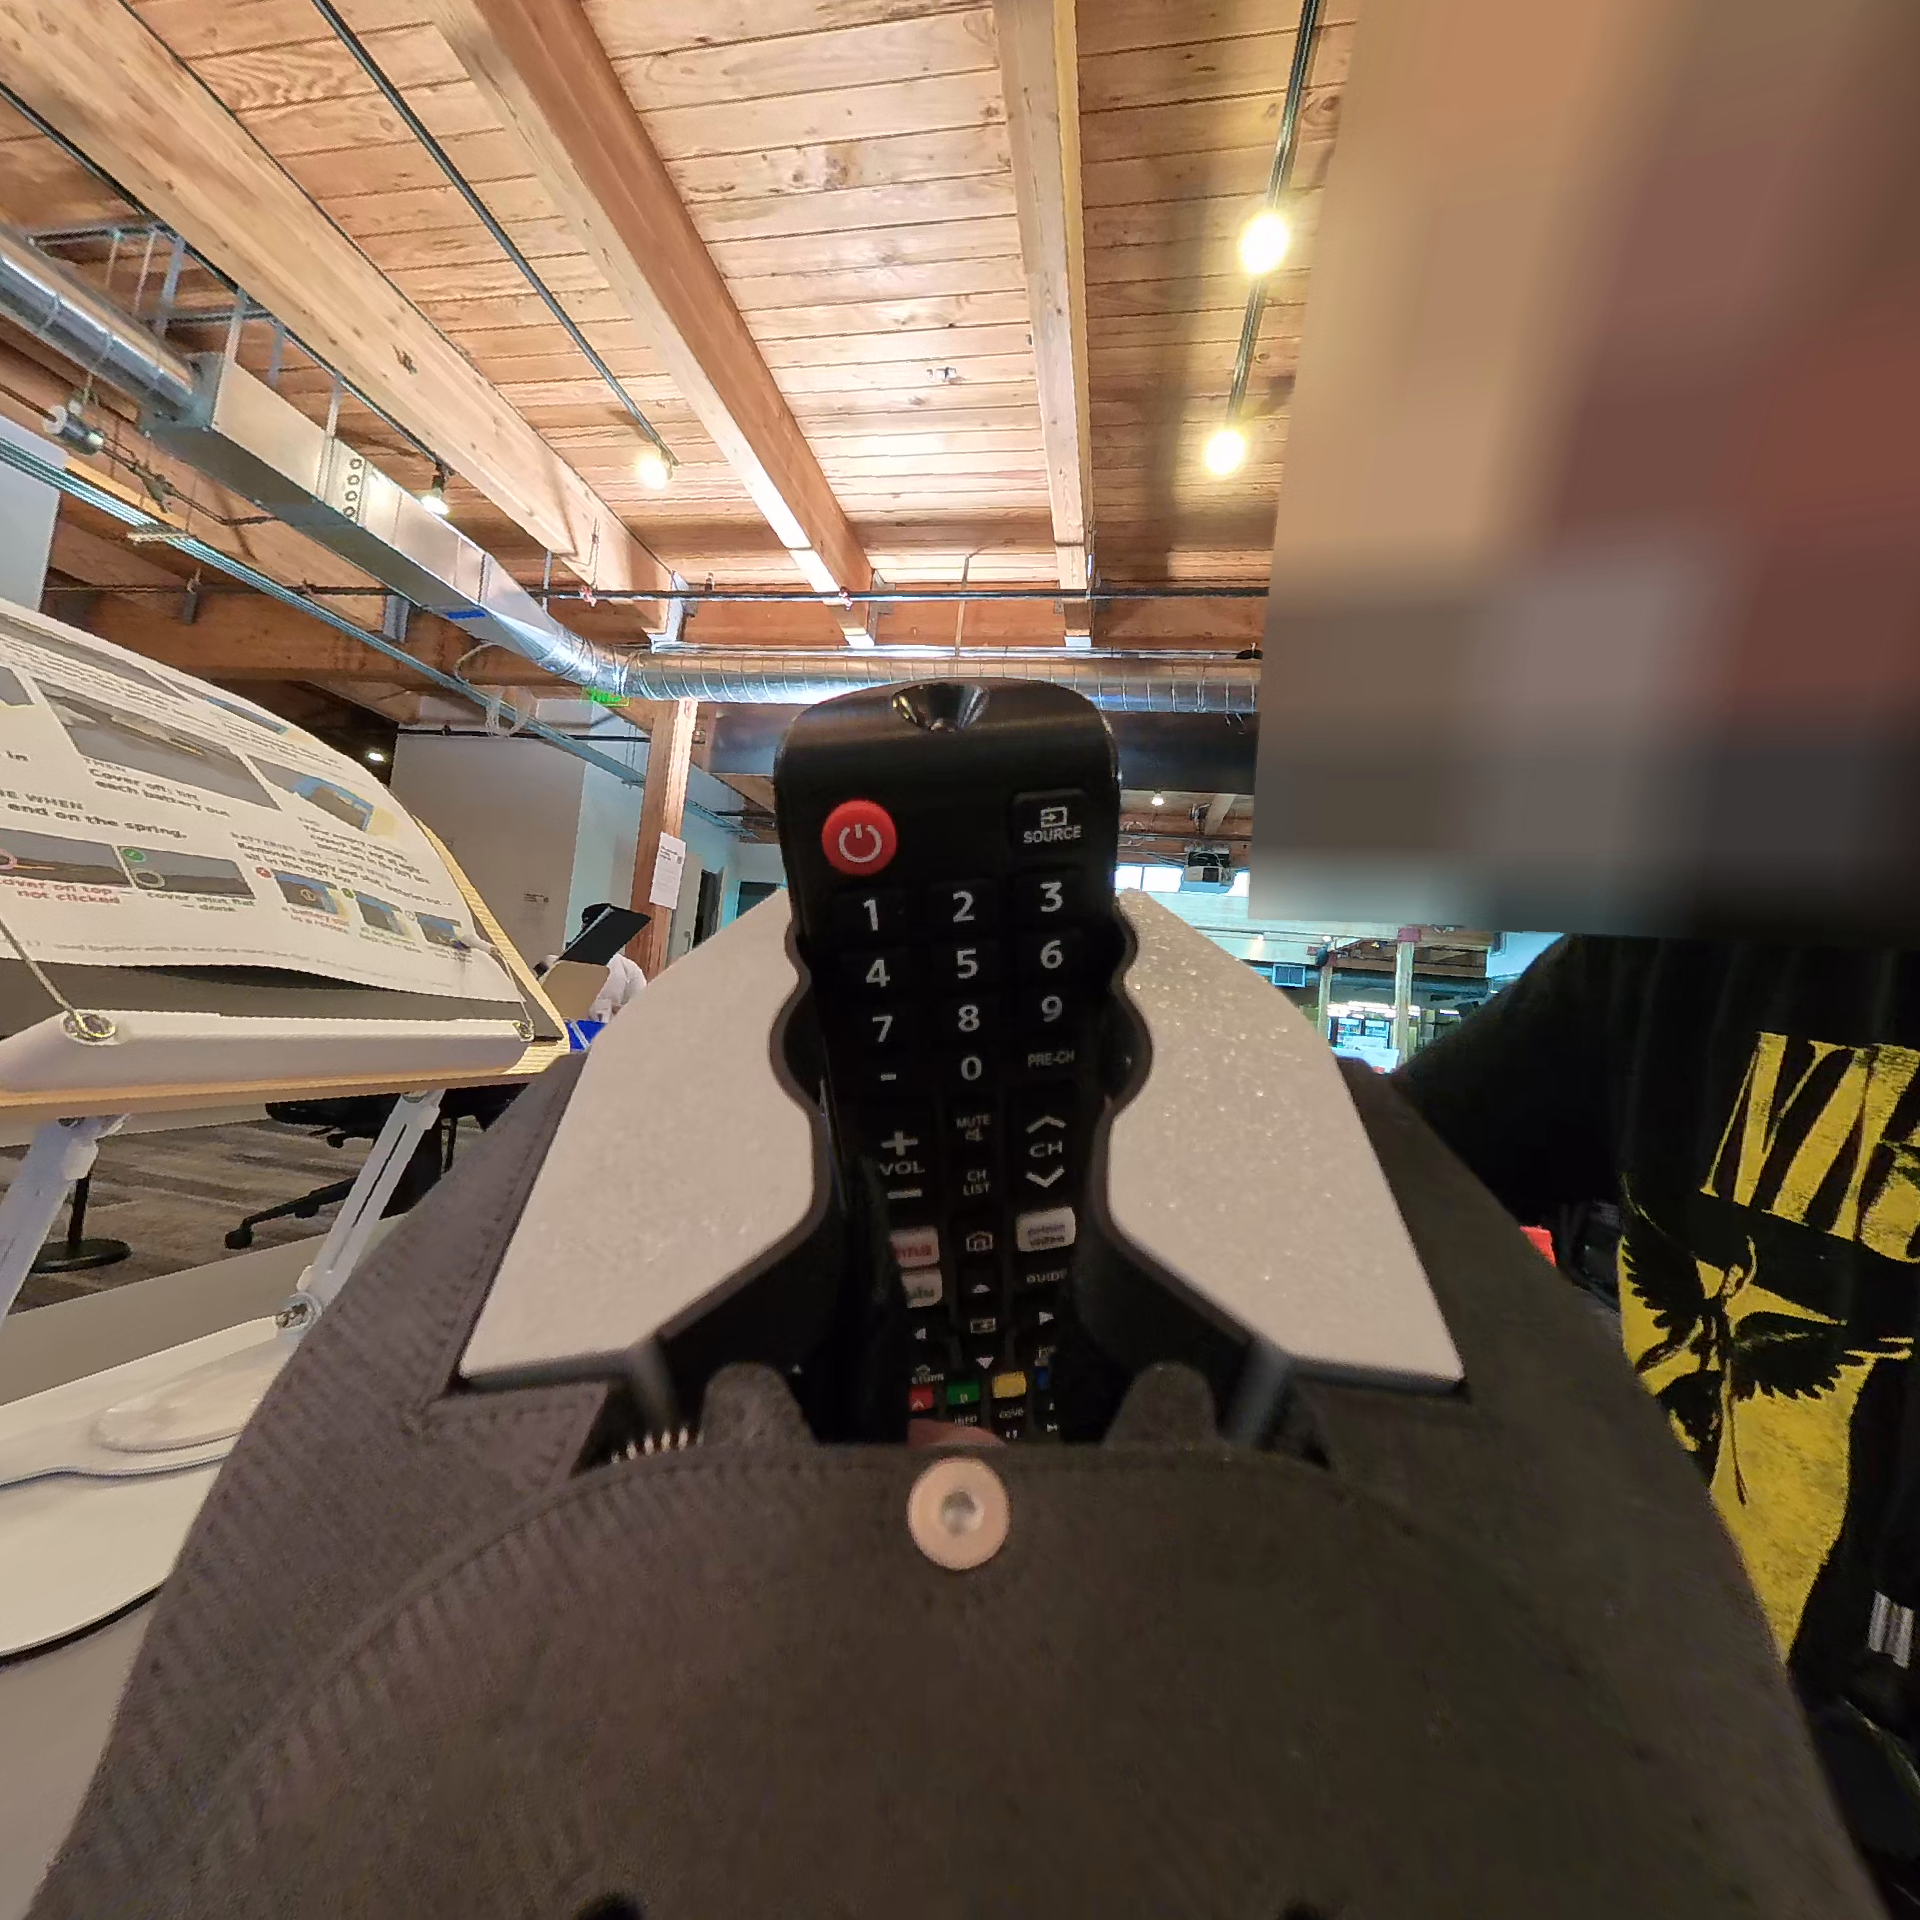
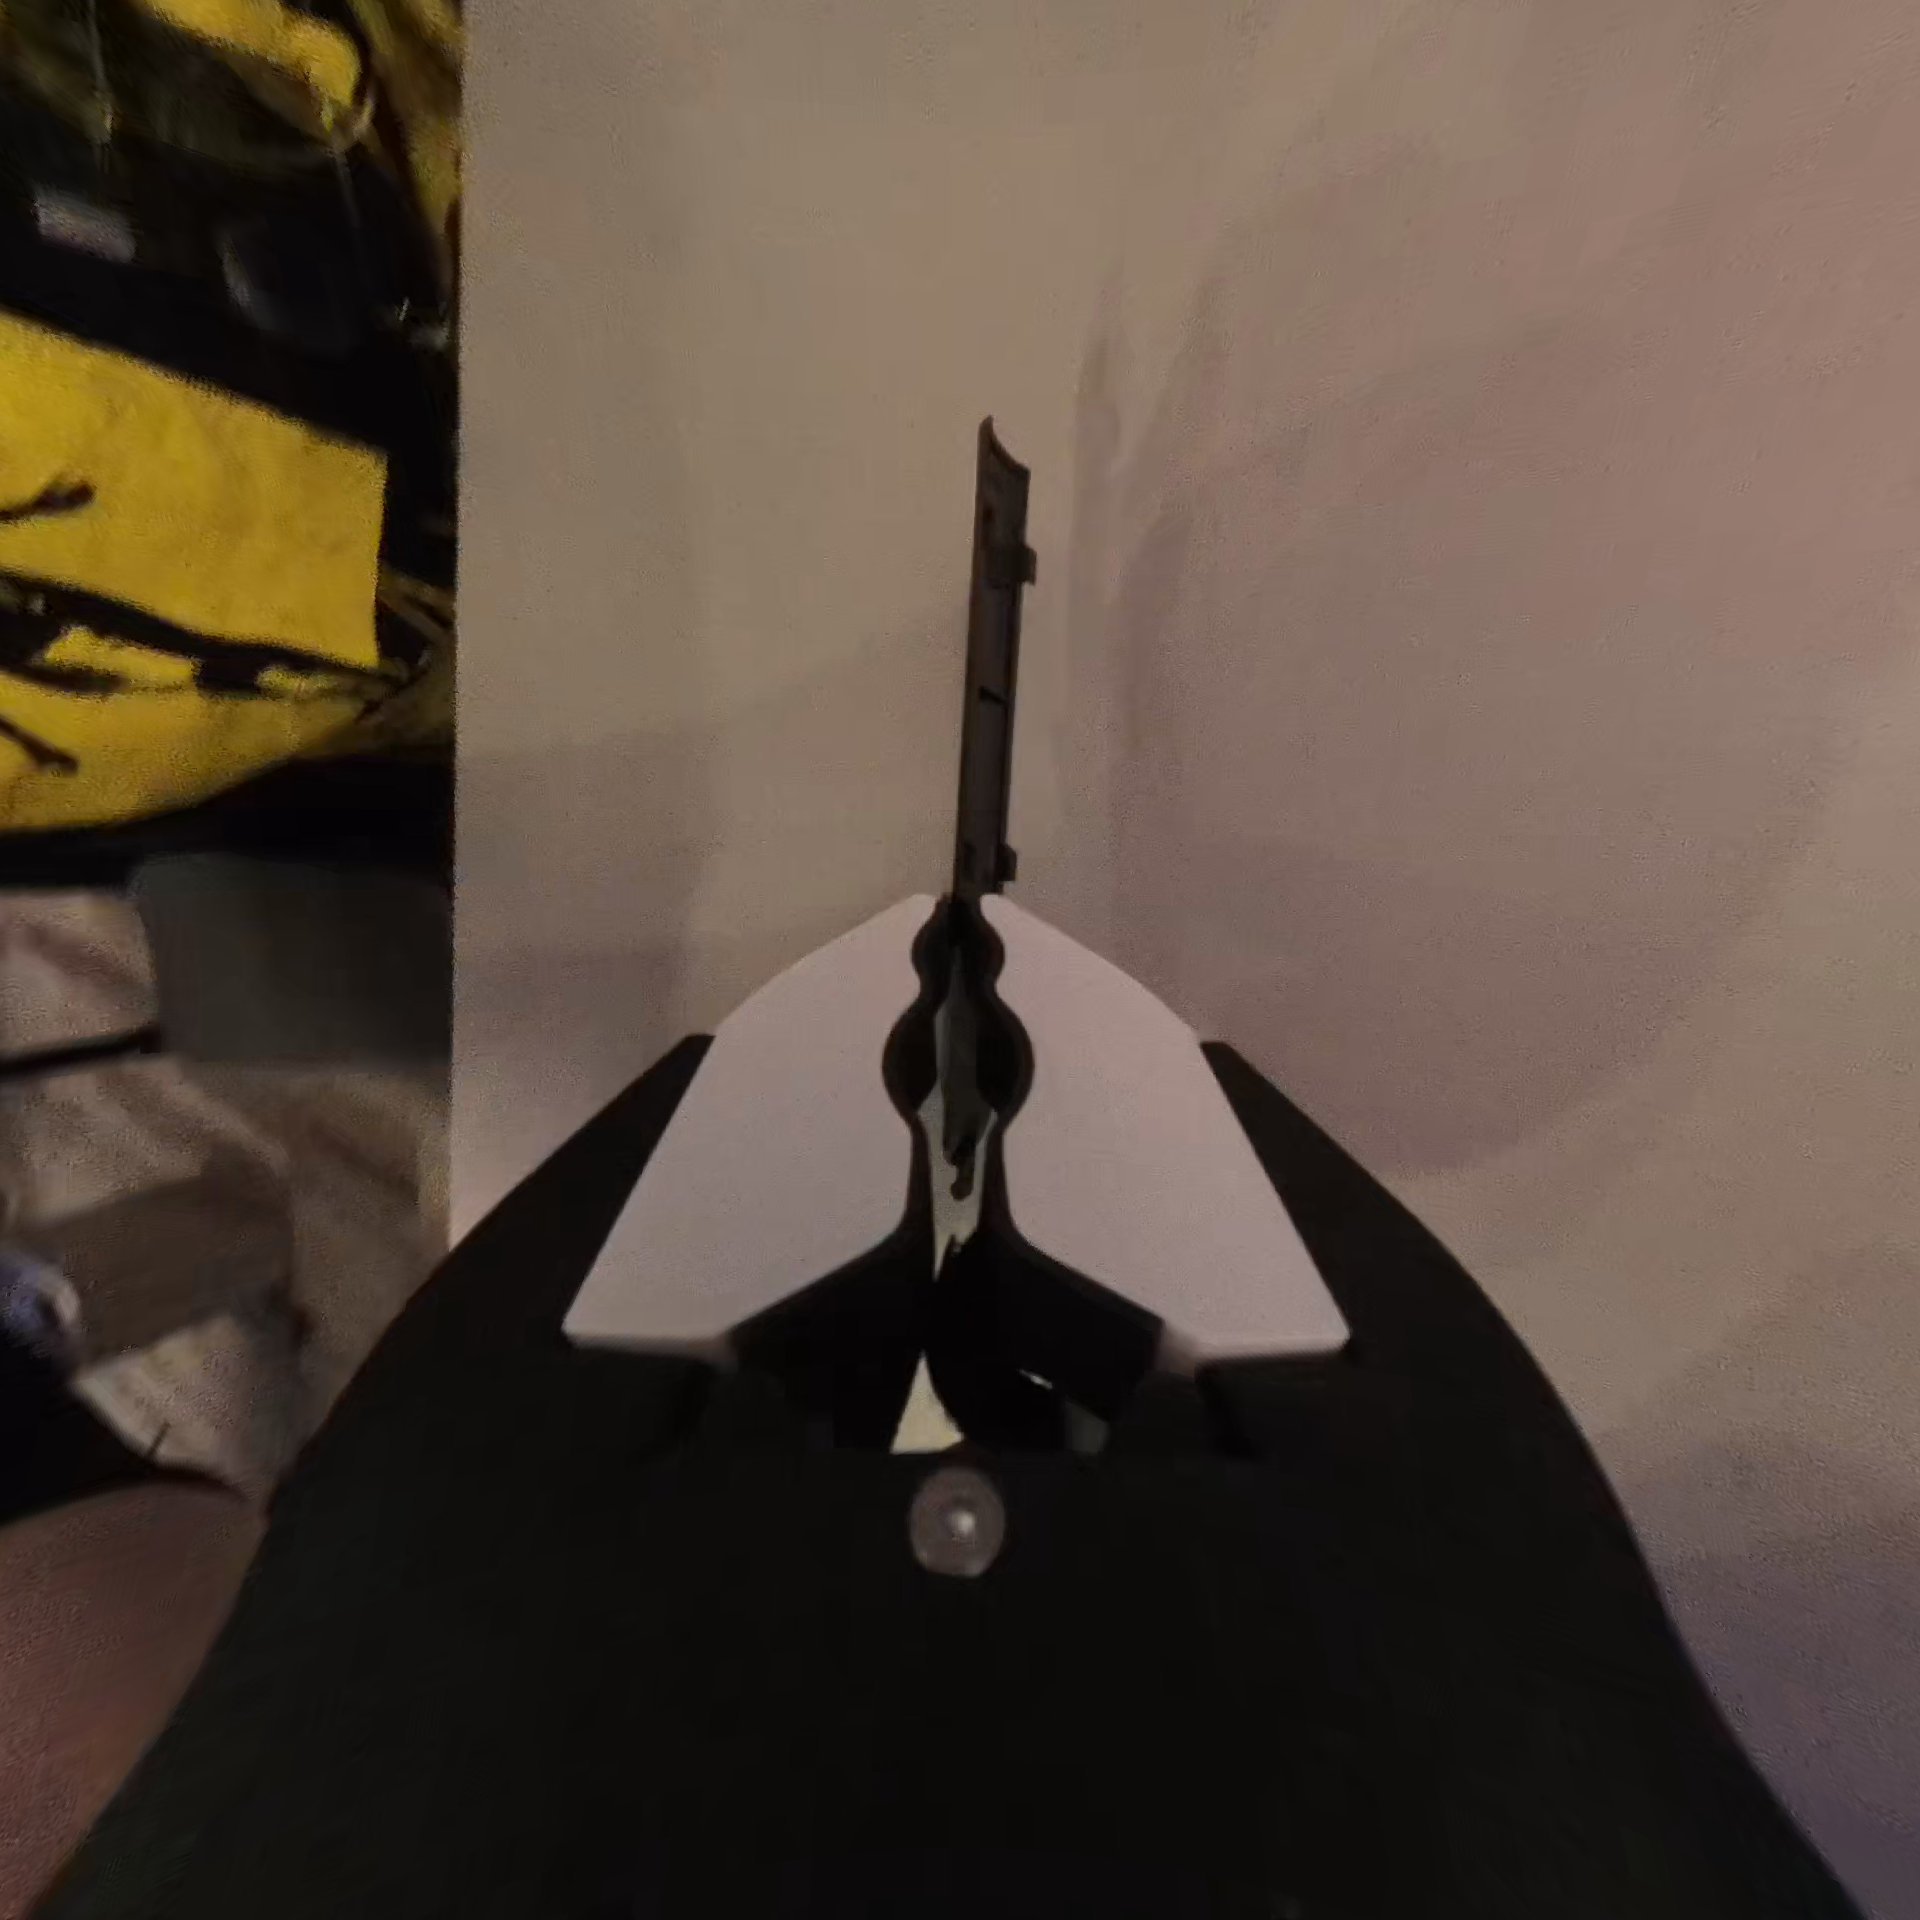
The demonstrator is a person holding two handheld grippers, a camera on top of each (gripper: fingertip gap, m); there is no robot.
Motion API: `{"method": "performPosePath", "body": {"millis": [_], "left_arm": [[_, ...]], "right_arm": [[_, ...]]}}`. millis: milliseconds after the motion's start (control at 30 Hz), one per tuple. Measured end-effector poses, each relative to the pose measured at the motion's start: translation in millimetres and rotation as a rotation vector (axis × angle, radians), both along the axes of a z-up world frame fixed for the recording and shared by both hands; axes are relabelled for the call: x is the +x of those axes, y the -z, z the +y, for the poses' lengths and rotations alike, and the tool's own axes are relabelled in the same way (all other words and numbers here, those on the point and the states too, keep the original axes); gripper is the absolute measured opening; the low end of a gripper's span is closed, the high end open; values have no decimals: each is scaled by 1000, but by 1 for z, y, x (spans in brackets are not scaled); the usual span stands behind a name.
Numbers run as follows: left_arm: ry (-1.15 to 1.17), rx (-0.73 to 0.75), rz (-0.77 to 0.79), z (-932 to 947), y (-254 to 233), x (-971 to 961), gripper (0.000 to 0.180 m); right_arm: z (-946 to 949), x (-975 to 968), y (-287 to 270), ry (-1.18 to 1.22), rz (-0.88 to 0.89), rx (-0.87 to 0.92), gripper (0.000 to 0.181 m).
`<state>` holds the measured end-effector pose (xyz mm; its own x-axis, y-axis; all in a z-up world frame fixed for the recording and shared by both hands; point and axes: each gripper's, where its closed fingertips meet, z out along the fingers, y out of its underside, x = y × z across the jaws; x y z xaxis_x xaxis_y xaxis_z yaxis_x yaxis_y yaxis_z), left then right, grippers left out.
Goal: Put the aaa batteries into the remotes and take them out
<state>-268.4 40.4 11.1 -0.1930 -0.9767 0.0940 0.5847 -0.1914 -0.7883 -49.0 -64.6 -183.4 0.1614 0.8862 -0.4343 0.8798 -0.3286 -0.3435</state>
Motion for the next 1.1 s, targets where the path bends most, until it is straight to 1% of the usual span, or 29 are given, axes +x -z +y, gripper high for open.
{"method": "performPosePath", "body": {"millis": [100, 200, 267, 333, 400, 433, 467, 500, 533, 600, 633, 667, 733, 800, 867, 967, 1000, 1067, 1100], "left_arm": [[7, -2, 11, 0, 2, 3, 52], [17, -1, 26, -1, 5, 8, 52], [12, 7, 32, -2, 5, 8, 52], [2, 10, 26, 0, 4, 4, 52], [-14, 7, 16, 3, 3, -2, 52], [-18, 5, 10, 4, 2, -5, 52], [-24, 5, 6, 5, 2, -8, 52], [-31, 2, 3, 7, 1, -10, 52], [-33, -3, -3, 8, 1, -13, 52], [-29, -5, -16, 8, -1, -17, 52], [-28, -3, -19, 7, -2, -18, 51], [-26, -2, -22, 7, -3, -19, 51], [-24, -2, -28, 6, -5, -20, 51], [-16, -2, -39, 4, -7, -21, 52], [-15, 3, -33, 3, -7, -20, 52], [-12, -4, -45, 4, -9, -22, 52], [-10, -6, -50, 4, -10, -23, 52], [-9, -5, -55, 4, -11, -24, 52], [-9, -4, -59, 4, -11, -25, 52]], "right_arm": [[-25, 22, 5, -230, -252, -198, 1], [-31, 22, -1, -515, -449, -253, 1], [-19, 14, 1, -655, -548, -222, 2], [-4, -3, 9, -725, -577, -161, 4], [8, -19, 19, -730, -577, -86, 25], [12, -26, 22, -709, -559, -65, 25], [15, -33, 22, -670, -523, -44, 28], [21, -40, 20, -581, -483, -14, 35], [25, -45, 14, -463, -449, -6, 34], [30, -60, -3, -180, -286, 23, 34], [29, -56, -8, -66, -266, 29, 38], [29, -48, -10, 60, -264, 54, 38], [25, -51, -15, 351, -127, 59, 45], [16, -37, -6, 539, -155, 126, 46], [0, -43, 4, 636, -169, 170, 46], [-15, -62, 21, 697, -238, 291, 46], [-17, -66, 26, 708, -264, 332, 42], [-16, -69, 36, 735, -293, 381, 26], [-12, -67, 35, 743, -299, 438, 17]]}}
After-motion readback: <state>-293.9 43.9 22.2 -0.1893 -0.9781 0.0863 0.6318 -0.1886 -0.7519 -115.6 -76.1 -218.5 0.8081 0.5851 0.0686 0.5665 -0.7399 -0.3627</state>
